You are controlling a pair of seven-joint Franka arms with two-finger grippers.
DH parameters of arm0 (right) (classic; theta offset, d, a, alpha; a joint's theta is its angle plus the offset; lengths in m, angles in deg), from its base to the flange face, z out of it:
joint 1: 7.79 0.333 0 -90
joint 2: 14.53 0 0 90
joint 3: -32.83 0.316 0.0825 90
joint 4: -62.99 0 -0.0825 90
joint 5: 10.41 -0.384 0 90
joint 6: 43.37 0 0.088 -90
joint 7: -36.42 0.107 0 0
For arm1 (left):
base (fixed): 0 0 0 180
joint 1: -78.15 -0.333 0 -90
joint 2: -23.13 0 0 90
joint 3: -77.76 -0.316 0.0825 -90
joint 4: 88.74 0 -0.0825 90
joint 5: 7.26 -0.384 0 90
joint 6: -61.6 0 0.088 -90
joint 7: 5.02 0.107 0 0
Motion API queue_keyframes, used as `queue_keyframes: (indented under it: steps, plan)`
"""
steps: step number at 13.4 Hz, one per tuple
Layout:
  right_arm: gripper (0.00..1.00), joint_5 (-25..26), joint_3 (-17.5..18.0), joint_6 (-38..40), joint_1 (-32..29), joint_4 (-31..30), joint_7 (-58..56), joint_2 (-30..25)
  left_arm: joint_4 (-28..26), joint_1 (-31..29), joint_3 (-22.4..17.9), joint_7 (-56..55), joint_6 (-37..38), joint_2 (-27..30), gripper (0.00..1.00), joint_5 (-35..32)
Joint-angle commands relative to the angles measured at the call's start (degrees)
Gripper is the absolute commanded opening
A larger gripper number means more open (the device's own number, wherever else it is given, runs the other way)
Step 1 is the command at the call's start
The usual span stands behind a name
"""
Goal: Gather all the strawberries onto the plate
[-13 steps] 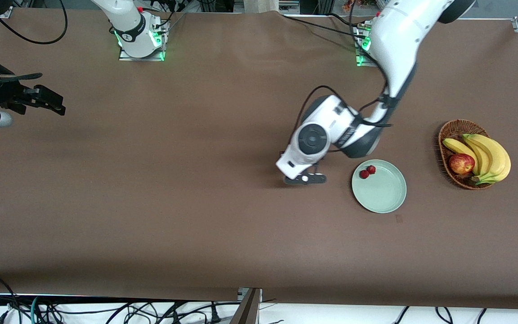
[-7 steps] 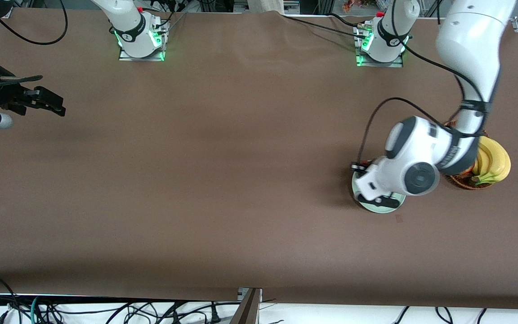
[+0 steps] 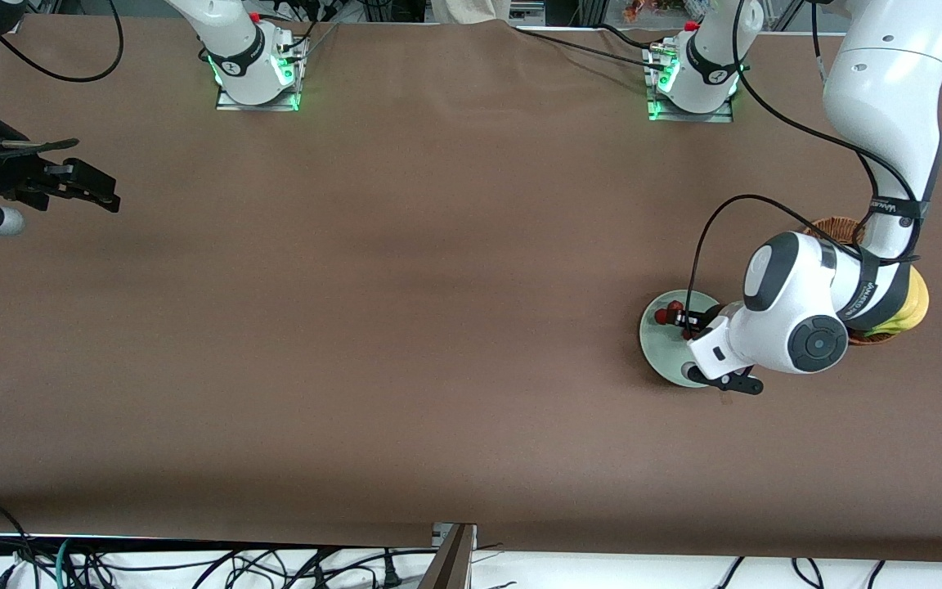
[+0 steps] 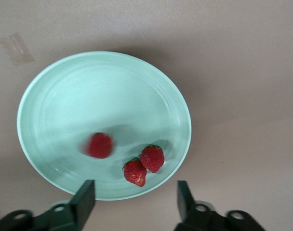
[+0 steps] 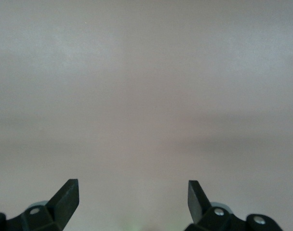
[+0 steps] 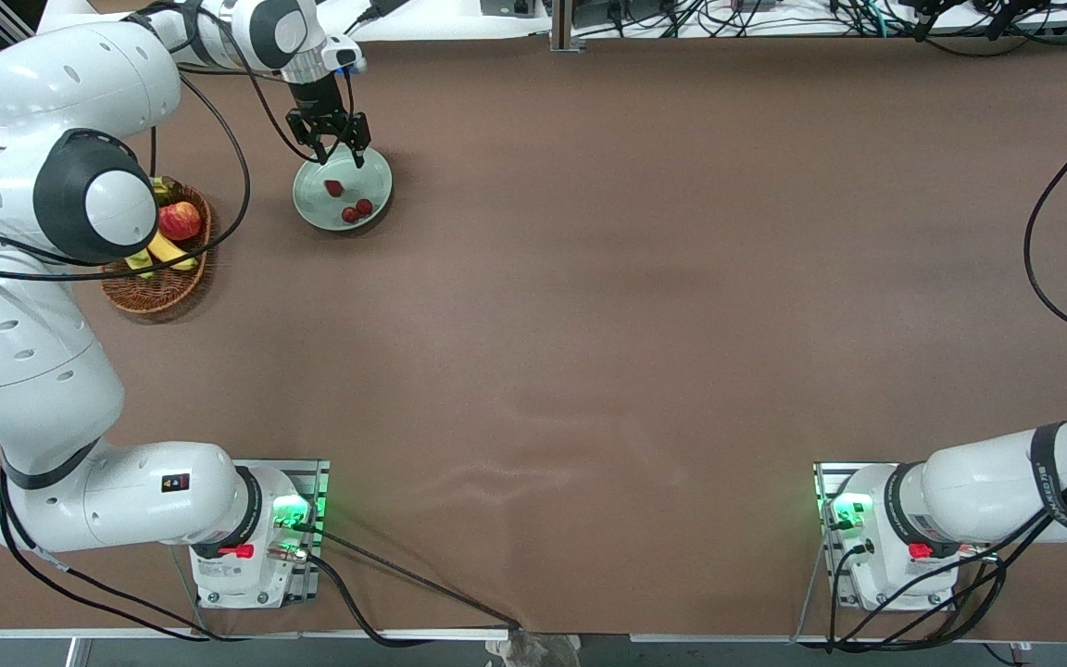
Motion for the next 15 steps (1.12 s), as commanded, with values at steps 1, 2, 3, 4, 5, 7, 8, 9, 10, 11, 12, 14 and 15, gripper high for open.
queue_keyframes:
  steps: [1, 2, 3, 4, 5, 7, 8, 9, 10, 11, 12, 14, 15]
  plan:
    - [1.0, 0.4, 0.5, 0.0, -0.5, -0.3, -0.9, -0.3, 0.5, -1.2, 0.8, 2.5, 0.0, 0.7, 1.0, -1.2]
    - [1.0, 0.4, 0.5, 0.0, -0.5, -0.3, -0.9, -0.3, 1.0, -1.7, 0.8, 3.0, 0.1, 1.5, 1.0, -1.1]
    - [1.0, 0.4, 0.5, 0.0, -0.5, -0.3, -0.9, -0.3, 2.4, -2.5, 1.1, 4.2, 1.2, 2.8, 1.0, -1.0]
    - [1.0, 0.4, 0.5, 0.0, -0.5, -0.2, -0.9, -0.3, 3.2, -2.7, 1.2, 5.6, 3.4, 4.8, 1.0, -0.9]
    - [1.0, 0.4, 0.5, 0.0, -0.5, 0.1, -0.9, -0.2, 4.6, -2.6, 1.1, 6.7, 6.4, 7.3, 1.0, -1.0]
    - [1.0, 0.3, 0.5, 0.0, -0.5, 0.1, -0.9, -0.2, 5.6, -3.1, 1.2, 7.2, 12.8, 12.3, 1.0, -0.8]
    - [1.0, 0.3, 0.5, 0.0, -0.5, 0.1, -0.9, -0.2, 5.6, -4.0, 1.2, 7.3, 14.0, 15.4, 1.0, 0.1]
    - [1.0, 0.3, 0.5, 0.0, -0.5, 0.1, -1.0, -0.2, 5.5, -4.8, 1.1, 7.3, 14.7, 18.3, 1.0, 1.5]
    - [1.0, 0.3, 0.5, -0.1, -0.5, 0.1, -1.0, -0.1, 5.5, -5.2, 1.1, 8.0, 16.5, 20.7, 1.0, 2.4]
    - [1.0, 0.3, 0.5, 0.0, -0.5, 0.1, -1.0, 0.0, 5.6, -5.2, 1.0, 8.2, 19.3, 23.1, 1.0, 2.7]
    - [1.0, 0.3, 0.5, 0.0, -0.5, 0.2, -1.1, 0.1, 4.3, -5.2, 0.5, 8.4, 19.5, 26.7, 1.0, 3.6]
    - [1.0, 0.3, 0.5, 0.0, -0.5, 0.2, -1.1, 0.1, -0.7, -2.4, -5.6, 8.1, 18.9, 32.1, 1.0, 5.6]
    - [1.0, 0.3, 0.5, 0.0, -0.5, 0.2, -1.1, 0.1, -2.8, 3.7, -14.3, 7.8, 18.5, 34.3, 1.0, 8.8]
